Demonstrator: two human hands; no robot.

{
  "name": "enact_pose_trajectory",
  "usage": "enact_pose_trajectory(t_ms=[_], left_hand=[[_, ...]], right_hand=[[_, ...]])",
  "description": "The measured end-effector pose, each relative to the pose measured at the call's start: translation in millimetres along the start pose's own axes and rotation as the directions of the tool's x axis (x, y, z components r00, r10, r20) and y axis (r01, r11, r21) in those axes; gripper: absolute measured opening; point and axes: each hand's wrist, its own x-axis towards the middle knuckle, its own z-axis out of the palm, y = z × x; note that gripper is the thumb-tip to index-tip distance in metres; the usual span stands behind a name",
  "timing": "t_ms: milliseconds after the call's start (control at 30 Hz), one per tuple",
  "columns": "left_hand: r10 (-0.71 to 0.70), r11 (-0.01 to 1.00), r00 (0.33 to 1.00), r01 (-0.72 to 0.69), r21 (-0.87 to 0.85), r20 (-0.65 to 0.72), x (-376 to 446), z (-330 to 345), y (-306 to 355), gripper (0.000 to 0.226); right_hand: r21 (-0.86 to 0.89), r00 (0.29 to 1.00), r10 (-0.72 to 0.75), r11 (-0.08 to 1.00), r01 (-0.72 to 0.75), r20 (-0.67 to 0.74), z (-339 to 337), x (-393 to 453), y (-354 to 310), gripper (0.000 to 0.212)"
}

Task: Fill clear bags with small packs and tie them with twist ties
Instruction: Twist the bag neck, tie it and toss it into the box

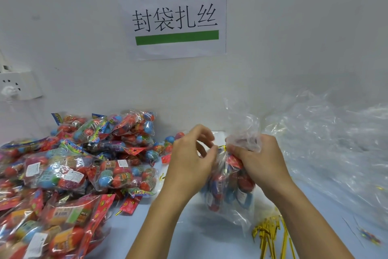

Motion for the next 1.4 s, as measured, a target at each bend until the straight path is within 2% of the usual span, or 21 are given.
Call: enact_pose_trajectory(t_ms=[67,167,267,533,633,733,833,900,967,1133,1300,1400], left_hand=[[-0.175,0.982,0.983,0.171,-0.086,-0.049,1.9,1.4,0.5,0.009],[-0.281,0.95,0.959,0.283,-0.132,0.035,2.2,2.9,2.9,0.02],[-0.284,0.948,0.955,0.292,-0.126,0.081,0.5,4.1,7.4,0.02],[-0.283,0.952,0.944,0.298,-0.069,0.168,-0.4,2.0,9.5,0.013],[-0.212,0.977,0.968,0.212,0.013,0.137,0.1,0.3,11.6,0.012],[-0.039,0.982,0.989,0.012,0.187,0.143,0.7,-6.9,12.9,0.018],[0.181,0.916,0.968,-0.23,0.328,0.175,-0.5,-10.2,11.1,0.015],[0.275,0.867,0.947,-0.319,0.384,0.165,-1.0,-7.9,8.0,0.01],[0.285,0.867,0.944,-0.328,0.374,0.167,-1.0,-5.7,4.1,0.01],[0.247,0.937,0.947,-0.288,0.199,0.208,-1.9,-6.3,-4.5,0.016],[0.238,0.934,0.937,-0.293,0.207,0.254,-5.6,2.8,-6.7,0.026],[0.157,0.977,0.971,-0.179,0.111,0.182,-5.4,8.5,-3.5,0.016]], right_hand=[[0.002,0.999,0.0,1.0,0.0,-0.042,-1.3,1.9,1.6,0.022],[0.0,0.998,-0.043,0.999,0.044,-0.052,-1.8,3.1,3.9,0.026],[-0.029,0.995,-0.102,0.994,0.102,0.006,-1.5,1.3,2.2,0.038],[-0.048,0.987,-0.118,0.991,0.124,0.113,-4.7,0.0,-0.7,0.026],[-0.055,0.979,-0.133,0.988,0.143,0.153,-5.2,0.0,-2.5,0.016],[-0.077,0.972,-0.129,0.986,0.147,0.195,-5.1,-0.3,-3.4,0.017],[-0.059,0.977,-0.099,0.992,0.112,0.189,-4.8,-0.3,-2.7,0.016],[-0.016,0.987,-0.054,0.998,0.057,0.152,-3.8,1.6,-0.4,0.013],[0.016,0.993,-0.018,1.0,0.016,0.114,-2.5,3.3,2.3,0.009],[0.025,1.0,0.028,0.999,-0.027,-0.012,-3.5,6.8,9.0,0.005],[0.076,0.996,0.069,0.995,-0.064,-0.065,-6.3,8.7,12.3,0.016],[0.123,0.994,0.077,0.99,-0.068,-0.073,-7.9,9.3,11.5,0.01]])
